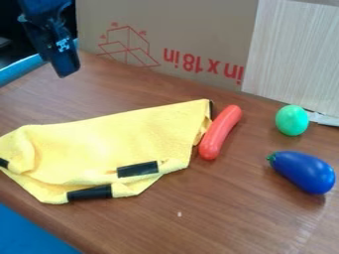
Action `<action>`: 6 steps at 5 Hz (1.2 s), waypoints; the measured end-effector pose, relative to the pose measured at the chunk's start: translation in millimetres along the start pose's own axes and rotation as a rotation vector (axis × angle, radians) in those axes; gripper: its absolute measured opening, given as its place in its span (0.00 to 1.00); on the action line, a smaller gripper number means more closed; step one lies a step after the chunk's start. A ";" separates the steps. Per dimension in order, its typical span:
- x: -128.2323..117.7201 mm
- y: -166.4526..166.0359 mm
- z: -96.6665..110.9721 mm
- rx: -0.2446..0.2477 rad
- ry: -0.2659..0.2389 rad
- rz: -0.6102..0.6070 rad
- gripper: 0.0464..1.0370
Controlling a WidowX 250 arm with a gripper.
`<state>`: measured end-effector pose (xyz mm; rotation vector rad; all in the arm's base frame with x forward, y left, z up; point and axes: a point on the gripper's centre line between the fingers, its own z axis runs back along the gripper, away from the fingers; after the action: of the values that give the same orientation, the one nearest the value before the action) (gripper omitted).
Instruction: Unfolded the cloth from bottom right to top left
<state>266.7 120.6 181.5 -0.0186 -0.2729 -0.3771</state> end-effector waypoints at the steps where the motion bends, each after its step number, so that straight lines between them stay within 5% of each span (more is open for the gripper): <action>1: -2.3 -0.5 -8.8 -0.019 0.018 0.007 0.96; 6: 23.5 -63.2 -69.8 -0.043 0.015 -0.237 0.96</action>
<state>282.6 48.5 118.4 -0.0257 -0.2526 -0.6185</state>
